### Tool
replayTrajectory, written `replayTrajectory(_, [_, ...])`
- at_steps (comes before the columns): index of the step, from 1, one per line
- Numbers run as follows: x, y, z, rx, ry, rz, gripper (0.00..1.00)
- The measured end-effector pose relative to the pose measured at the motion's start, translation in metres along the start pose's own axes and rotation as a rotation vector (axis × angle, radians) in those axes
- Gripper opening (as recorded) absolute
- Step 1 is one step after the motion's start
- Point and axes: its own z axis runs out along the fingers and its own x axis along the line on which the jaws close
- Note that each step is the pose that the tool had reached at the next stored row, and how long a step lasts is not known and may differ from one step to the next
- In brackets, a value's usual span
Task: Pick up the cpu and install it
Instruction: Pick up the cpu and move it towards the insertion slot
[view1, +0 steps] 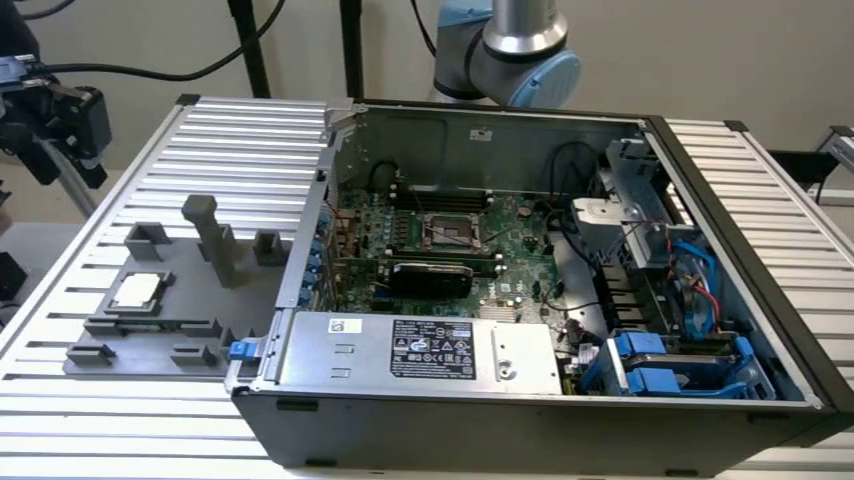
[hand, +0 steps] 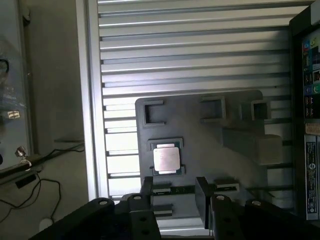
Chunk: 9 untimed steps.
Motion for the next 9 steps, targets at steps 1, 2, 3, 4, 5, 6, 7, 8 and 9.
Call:
replayTrajectory(1, [0.0, 0.0, 0.0, 0.0, 0.0, 0.0, 0.53])
replayTrajectory(2, [0.0, 0.0, 0.0, 0.0, 0.0, 0.0, 0.59])
replayTrajectory(3, [0.0, 0.0, 0.0, 0.0, 0.0, 0.0, 0.59])
replayTrajectory(4, [0.0, 0.0, 0.0, -0.0001, 0.0, 0.0, 0.65])
replayTrajectory(5, [0.0001, 0.0, 0.0001, 0.0, 0.0001, 0.0, 0.71])
replayTrajectory(6, [0.0001, -0.0001, 0.001, -0.0001, -0.0001, 0.0, 0.71])
replayTrajectory(7, [0.0001, -0.0001, 0.0029, -0.0002, -0.0002, 0.0, 0.77])
replayTrajectory(8, [0.0001, 0.0001, 0.0047, 0.0, 0.0, 0.0, 0.77])
replayTrajectory(9, [0.0002, 0.0002, 0.0065, 0.0001, 0.0, 0.0, 0.77])
